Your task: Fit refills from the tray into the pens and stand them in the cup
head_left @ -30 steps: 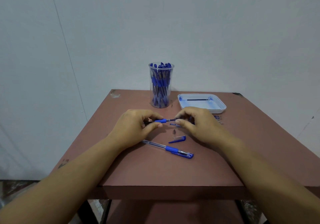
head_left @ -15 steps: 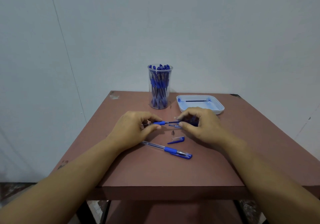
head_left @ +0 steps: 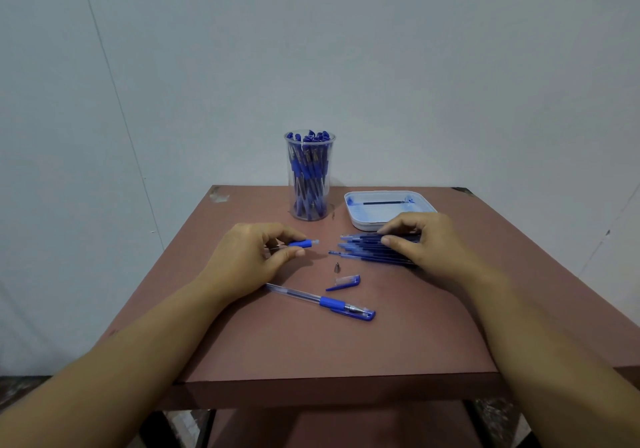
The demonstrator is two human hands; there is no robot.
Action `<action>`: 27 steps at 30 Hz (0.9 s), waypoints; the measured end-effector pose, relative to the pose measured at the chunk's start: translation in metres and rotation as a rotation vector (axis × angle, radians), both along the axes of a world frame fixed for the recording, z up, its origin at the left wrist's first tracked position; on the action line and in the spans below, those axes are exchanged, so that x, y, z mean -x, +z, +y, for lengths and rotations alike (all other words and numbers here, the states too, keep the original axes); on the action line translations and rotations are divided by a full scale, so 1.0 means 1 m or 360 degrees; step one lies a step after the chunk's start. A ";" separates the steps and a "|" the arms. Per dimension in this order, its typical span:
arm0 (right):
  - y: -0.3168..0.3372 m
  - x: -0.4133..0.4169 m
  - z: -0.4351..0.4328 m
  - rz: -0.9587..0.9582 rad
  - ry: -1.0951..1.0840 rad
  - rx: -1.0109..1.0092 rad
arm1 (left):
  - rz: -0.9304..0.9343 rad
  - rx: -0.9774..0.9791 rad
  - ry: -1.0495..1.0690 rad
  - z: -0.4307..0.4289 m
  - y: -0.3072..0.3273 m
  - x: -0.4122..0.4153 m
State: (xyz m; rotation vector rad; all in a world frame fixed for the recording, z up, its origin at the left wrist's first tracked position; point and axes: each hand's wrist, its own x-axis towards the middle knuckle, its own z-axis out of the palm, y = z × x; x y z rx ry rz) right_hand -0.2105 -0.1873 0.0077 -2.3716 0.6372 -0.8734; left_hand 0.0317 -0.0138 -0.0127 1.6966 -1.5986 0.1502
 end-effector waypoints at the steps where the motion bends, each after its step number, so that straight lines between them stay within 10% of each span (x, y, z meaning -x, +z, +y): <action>1: -0.002 0.001 -0.004 0.0024 -0.0032 0.0002 | 0.0003 -0.0001 0.0000 0.000 0.000 0.000; 27: 0.042 -0.031 -0.085 0.0825 -0.0123 -0.0036 | 0.0123 0.0042 -0.0079 -0.002 0.000 -0.005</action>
